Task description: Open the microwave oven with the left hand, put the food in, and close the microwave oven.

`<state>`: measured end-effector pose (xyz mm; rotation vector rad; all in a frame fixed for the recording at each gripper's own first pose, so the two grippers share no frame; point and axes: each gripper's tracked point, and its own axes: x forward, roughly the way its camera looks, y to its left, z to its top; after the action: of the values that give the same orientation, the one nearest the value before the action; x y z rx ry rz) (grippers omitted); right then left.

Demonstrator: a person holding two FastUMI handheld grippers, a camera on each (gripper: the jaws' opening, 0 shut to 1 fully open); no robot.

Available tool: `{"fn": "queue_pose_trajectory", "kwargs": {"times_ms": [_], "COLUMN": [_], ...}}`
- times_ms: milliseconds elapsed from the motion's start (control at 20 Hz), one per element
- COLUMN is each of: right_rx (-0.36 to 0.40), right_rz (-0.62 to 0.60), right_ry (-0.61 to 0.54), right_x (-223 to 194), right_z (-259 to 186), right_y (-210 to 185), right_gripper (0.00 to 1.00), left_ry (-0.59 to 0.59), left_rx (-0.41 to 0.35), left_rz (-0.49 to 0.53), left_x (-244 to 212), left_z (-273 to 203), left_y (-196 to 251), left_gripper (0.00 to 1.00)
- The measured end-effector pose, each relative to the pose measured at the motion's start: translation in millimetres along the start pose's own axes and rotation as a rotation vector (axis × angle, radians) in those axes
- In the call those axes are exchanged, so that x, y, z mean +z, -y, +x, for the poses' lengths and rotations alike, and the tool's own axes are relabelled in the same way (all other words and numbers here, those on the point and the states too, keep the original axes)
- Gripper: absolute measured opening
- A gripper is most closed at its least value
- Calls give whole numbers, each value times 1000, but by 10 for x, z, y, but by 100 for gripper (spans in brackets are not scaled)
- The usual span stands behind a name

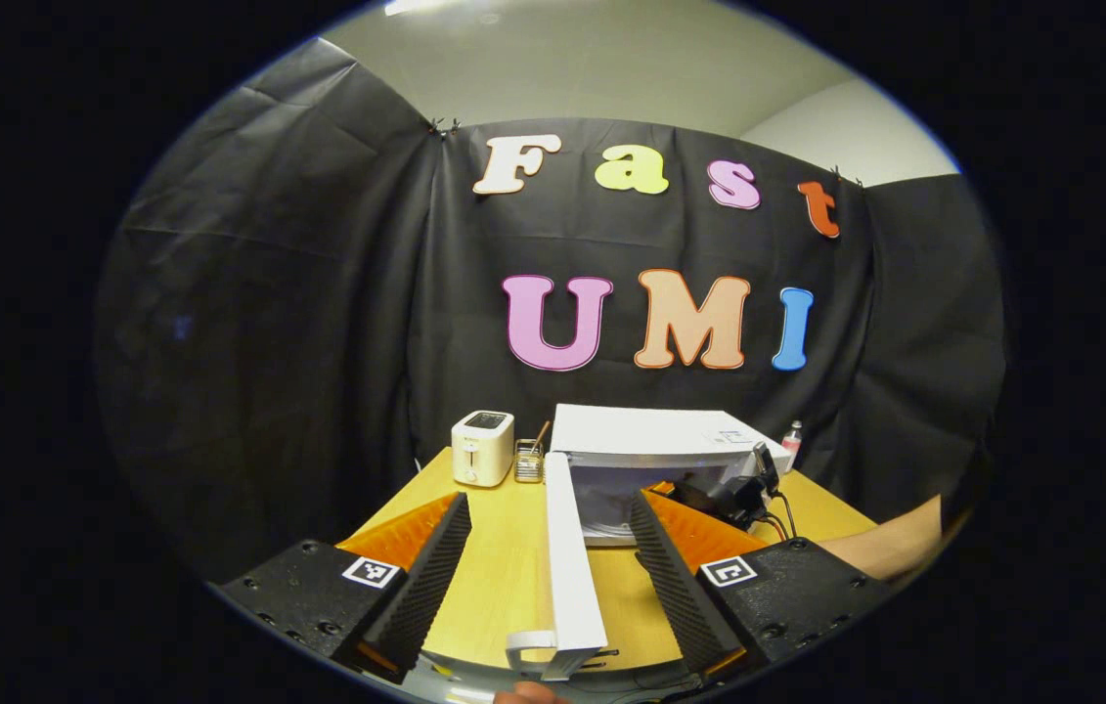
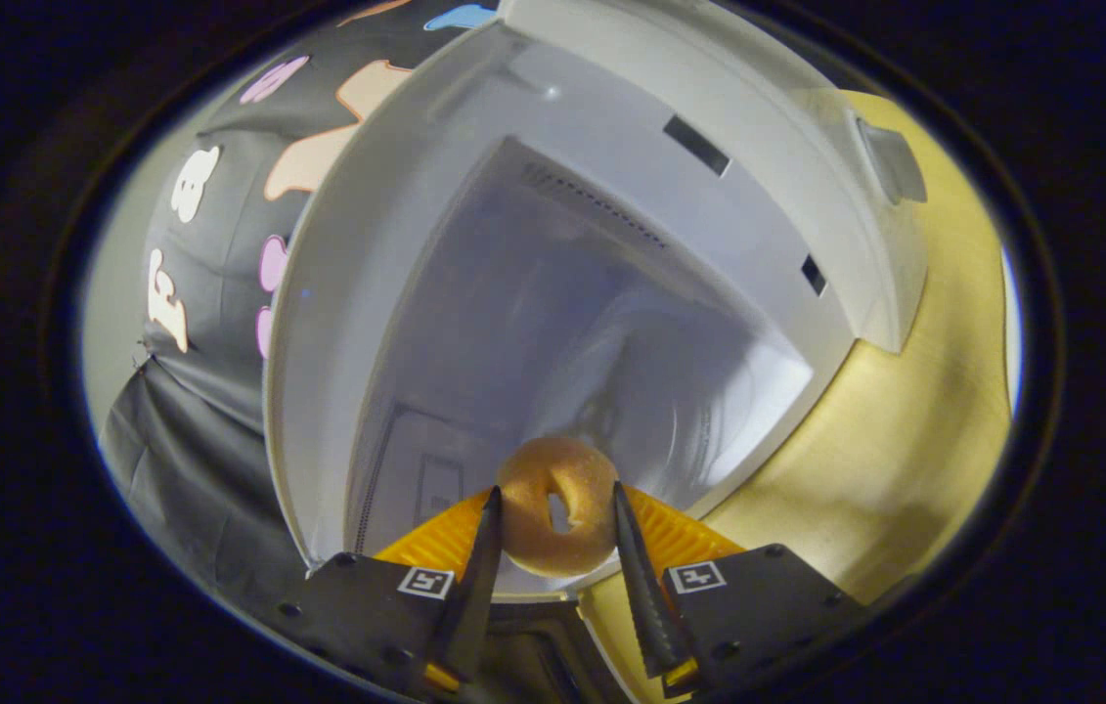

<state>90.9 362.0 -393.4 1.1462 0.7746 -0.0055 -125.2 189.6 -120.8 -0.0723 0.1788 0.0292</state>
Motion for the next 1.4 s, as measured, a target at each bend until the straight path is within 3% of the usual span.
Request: {"fn": "queue_pose_trajectory", "kwargs": {"times_ms": [100,300,550,700,800,900,950,1050,1100,1150,1400], "right_rx": [0,18,-34,-24,-39,-42,-49,-34,-22,-14,-2], "right_rz": [-42,-108,-151,-155,-172,-209,-231,-254,-269,-289,-387], "right_ry": [72,154,152,134,135,136,136,146,150,148,146], "right_x": [110,216,161,91,95,81,80,145,167,183,274], "right_z": [214,263,300,338,344,336,294,262,237,226,50], "right_y": [-13,-7,139,98,107,112,111,49,32,27,-1], "right_gripper": [61,64,64,67,69,82,71,74,84,75,75], "left_ry": [-4,-22,-34,-34,-31,-35,-36,-34,-33,-33,-22], "left_rx": [-2,13,9,11,14,20,21,23,22,18,15], "left_rz": [-3,-9,-34,-20,-22,-27,-30,-34,-33,-34,-47], "left_x": [9,-34,-63,-69,-56,-79,-81,-71,-79,-81,-74], "left_z": [23,55,122,142,140,133,128,114,110,111,110], "left_y": [-17,-73,-56,-81,-90,-103,-96,-96,-90,-70,-46], "left_gripper": [96,96,96,96,96,96,96,96,96,96,96]}}
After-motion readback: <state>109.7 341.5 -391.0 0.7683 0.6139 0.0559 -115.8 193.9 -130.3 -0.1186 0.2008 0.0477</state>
